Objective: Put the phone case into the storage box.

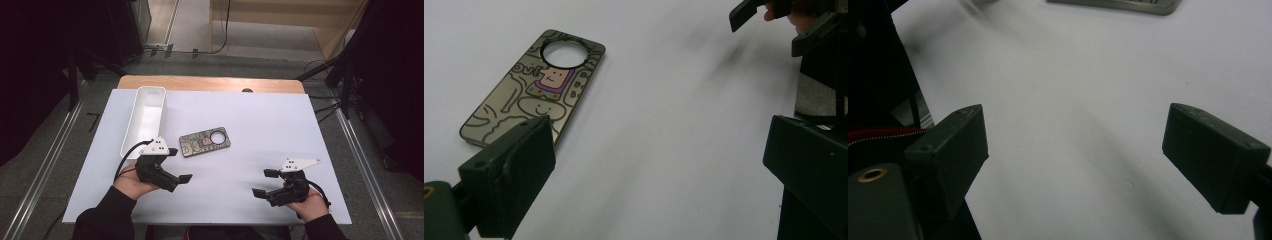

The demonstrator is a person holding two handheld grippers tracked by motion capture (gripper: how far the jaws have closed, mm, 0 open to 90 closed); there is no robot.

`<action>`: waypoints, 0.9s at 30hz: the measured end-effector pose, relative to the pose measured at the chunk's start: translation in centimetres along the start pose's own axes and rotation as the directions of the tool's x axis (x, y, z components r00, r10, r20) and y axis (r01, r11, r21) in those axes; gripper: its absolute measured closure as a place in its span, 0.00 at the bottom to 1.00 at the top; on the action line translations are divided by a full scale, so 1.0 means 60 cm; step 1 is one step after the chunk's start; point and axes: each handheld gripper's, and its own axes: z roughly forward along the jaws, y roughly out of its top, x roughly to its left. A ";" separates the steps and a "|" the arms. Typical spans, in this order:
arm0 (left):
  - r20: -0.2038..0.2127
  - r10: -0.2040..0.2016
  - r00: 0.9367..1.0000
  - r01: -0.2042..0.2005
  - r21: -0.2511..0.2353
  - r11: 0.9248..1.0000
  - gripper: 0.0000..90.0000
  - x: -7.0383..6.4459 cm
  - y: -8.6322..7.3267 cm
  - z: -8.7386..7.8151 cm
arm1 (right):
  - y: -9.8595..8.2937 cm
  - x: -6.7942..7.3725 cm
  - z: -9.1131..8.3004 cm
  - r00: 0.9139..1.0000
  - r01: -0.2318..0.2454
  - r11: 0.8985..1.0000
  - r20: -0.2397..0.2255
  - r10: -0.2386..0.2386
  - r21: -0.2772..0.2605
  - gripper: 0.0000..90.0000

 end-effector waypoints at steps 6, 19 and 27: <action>-0.003 -0.007 1.000 0.007 -0.001 1.000 0.00 0.004 0.012 0.006 | 0.000 0.000 0.000 1.000 0.000 1.000 -0.001 0.000 -0.001 0.11; -0.009 -0.019 1.000 0.019 0.008 1.000 0.00 0.016 0.032 0.022 | 0.000 0.000 0.001 1.000 -0.002 1.000 -0.006 0.002 0.002 0.11; -0.011 -0.030 0.999 0.030 0.013 0.999 0.00 0.025 0.045 0.037 | 0.000 0.000 0.001 1.000 -0.002 1.000 -0.010 0.002 0.003 0.11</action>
